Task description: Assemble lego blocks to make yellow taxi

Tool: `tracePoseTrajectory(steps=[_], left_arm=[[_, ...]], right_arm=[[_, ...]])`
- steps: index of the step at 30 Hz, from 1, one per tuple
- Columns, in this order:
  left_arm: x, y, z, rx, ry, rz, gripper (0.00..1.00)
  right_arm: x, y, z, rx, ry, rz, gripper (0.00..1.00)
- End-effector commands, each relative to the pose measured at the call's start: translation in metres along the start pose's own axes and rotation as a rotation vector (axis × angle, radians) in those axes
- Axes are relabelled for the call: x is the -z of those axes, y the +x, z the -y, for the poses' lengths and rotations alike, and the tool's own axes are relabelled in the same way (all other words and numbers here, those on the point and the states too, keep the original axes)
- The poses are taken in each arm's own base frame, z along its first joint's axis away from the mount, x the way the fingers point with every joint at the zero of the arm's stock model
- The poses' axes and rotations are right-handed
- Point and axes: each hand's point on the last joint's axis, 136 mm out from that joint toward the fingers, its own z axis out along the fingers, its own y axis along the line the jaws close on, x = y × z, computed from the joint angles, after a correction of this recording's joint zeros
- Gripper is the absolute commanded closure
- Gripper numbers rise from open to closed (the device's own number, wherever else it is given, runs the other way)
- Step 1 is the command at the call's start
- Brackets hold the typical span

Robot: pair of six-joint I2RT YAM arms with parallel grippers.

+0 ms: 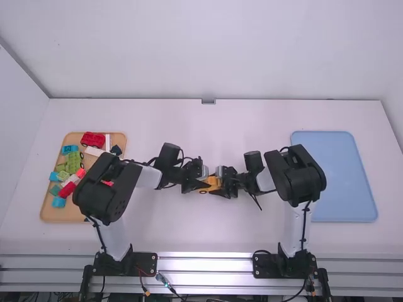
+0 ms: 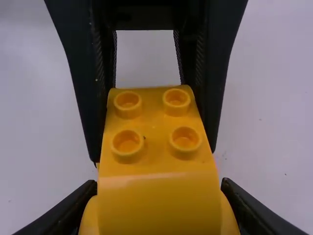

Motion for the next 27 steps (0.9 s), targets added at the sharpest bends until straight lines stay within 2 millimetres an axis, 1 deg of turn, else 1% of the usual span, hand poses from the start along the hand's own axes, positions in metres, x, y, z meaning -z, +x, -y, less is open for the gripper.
tracePoseTrajectory(steps=[1, 10, 11, 12, 13, 14, 18, 20, 21, 22, 25, 26, 27], left_arm=[[-0.014, 0.072, 0.038, 0.114, 0.034, -0.235, 0.98], [-0.013, 0.072, 0.034, 0.095, 0.011, -0.216, 0.98], [-0.013, 0.071, 0.033, 0.096, 0.01, -0.216, 0.97], [-0.014, 0.07, 0.033, 0.094, 0.011, -0.214, 0.86], [-0.014, 0.07, 0.033, 0.092, 0.013, -0.214, 0.79], [-0.015, 0.069, 0.033, 0.09, 0.012, -0.213, 0.76], [-0.015, 0.067, 0.031, 0.079, 0.005, -0.206, 0.83], [-0.015, 0.066, 0.029, 0.082, -0.002, -0.201, 0.83], [-0.015, 0.066, 0.028, 0.085, -0.003, -0.201, 0.82], [-0.015, 0.066, 0.028, 0.085, -0.006, -0.198, 0.79], [-0.014, 0.066, 0.026, 0.089, -0.011, -0.198, 0.79], [-0.014, 0.067, 0.026, 0.09, -0.011, -0.198, 0.77], [-0.014, 0.066, 0.027, 0.088, -0.008, -0.199, 0.73]], right_arm=[[-0.003, 0.003, -0.001, -0.017, -0.004, -0.009, 0.49], [-0.003, 0.003, -0.001, -0.019, -0.002, -0.013, 0.49], [-0.003, 0.003, -0.001, -0.019, -0.003, -0.012, 0.49], [-0.003, 0.003, -0.001, -0.019, -0.003, -0.012, 0.49], [-0.003, 0.003, -0.001, -0.019, -0.002, -0.013, 0.49], [-0.003, 0.003, -0.001, -0.019, -0.003, -0.012, 0.49], [-0.003, 0.003, -0.001, -0.019, -0.003, -0.012, 0.49], [-0.003, 0.003, -0.001, -0.02, -0.003, -0.012, 0.49], [-0.003, 0.003, -0.001, -0.02, -0.003, -0.012, 0.49], [-0.003, 0.003, -0.001, -0.019, -0.002, -0.012, 0.49], [-0.003, 0.003, -0.001, -0.019, -0.003, -0.012, 0.49], [-0.003, 0.003, -0.001, -0.02, -0.002, -0.012, 0.49], [-0.003, 0.003, -0.001, -0.02, -0.003, -0.013, 0.49]])
